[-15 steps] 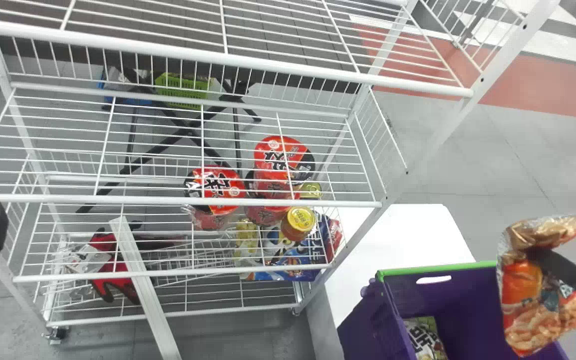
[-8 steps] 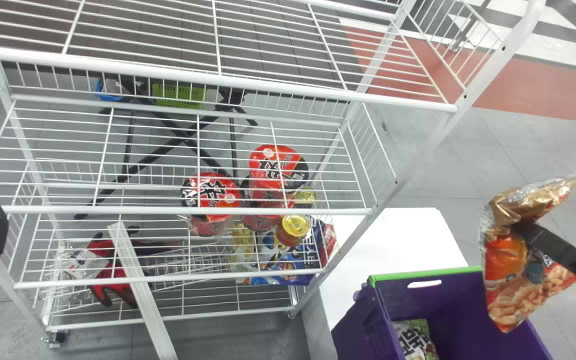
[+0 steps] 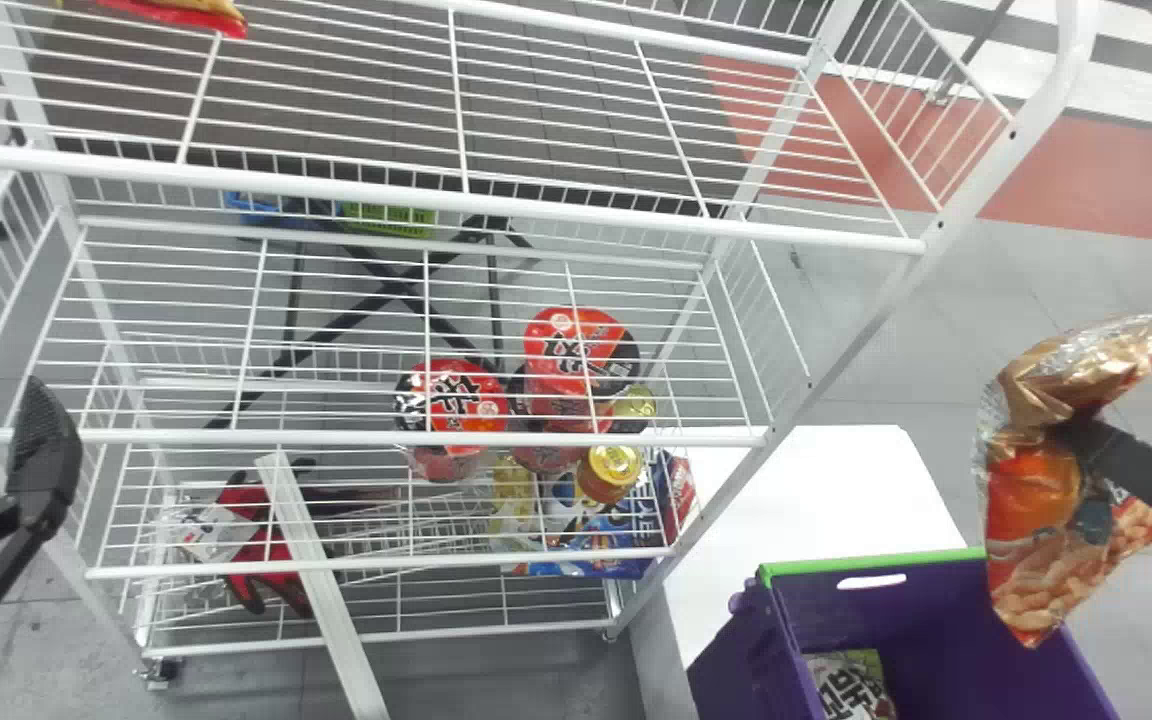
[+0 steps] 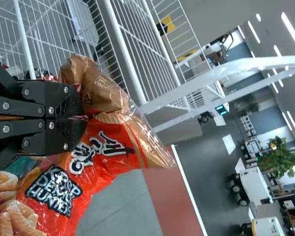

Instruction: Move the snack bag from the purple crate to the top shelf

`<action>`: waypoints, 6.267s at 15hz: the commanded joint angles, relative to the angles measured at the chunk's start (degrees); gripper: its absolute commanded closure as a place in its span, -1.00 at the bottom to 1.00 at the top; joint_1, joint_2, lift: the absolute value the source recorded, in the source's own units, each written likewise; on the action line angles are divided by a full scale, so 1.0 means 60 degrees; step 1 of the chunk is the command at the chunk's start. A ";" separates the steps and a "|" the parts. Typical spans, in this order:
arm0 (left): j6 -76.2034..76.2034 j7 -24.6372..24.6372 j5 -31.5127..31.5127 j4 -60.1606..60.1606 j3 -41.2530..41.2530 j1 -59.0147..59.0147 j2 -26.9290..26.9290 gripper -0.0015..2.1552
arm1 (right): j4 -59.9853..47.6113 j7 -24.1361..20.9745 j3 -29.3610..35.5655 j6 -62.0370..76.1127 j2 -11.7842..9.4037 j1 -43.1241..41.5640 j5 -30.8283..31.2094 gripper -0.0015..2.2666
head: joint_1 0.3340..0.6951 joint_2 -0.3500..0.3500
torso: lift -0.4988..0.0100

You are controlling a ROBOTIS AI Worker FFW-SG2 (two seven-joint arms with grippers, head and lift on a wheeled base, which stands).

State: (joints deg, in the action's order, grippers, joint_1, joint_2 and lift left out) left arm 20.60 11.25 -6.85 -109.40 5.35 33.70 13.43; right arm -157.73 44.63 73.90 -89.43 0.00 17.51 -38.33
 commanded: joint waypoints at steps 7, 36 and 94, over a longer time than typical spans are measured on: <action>-0.0086 0.0044 0.0145 -0.0122 0.0133 0.0066 -0.0027 -0.88 | -0.0050 0.0092 0.0077 -0.0108 0.0009 -0.0003 -0.0129 0.89 | 1.00 -0.76 | 0.05; -0.0116 0.0073 0.0247 -0.0283 0.0309 0.0125 0.0047 -0.88 | 0.0301 0.0253 0.0575 -0.0108 0.0009 -0.0017 -0.0115 0.87 | 1.00 -0.93 | 0.50; -0.0262 0.0191 0.0306 -0.0283 0.0323 0.0125 0.0164 -0.88 | 0.2821 -0.1754 -0.7482 0.3515 0.0009 -0.0750 0.1951 0.73 | 1.00 -0.13 | 0.96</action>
State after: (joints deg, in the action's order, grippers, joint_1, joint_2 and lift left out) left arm 19.45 12.32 -5.01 -111.09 7.30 34.55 14.21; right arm -142.36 34.67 31.23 -70.10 0.00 15.66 -27.72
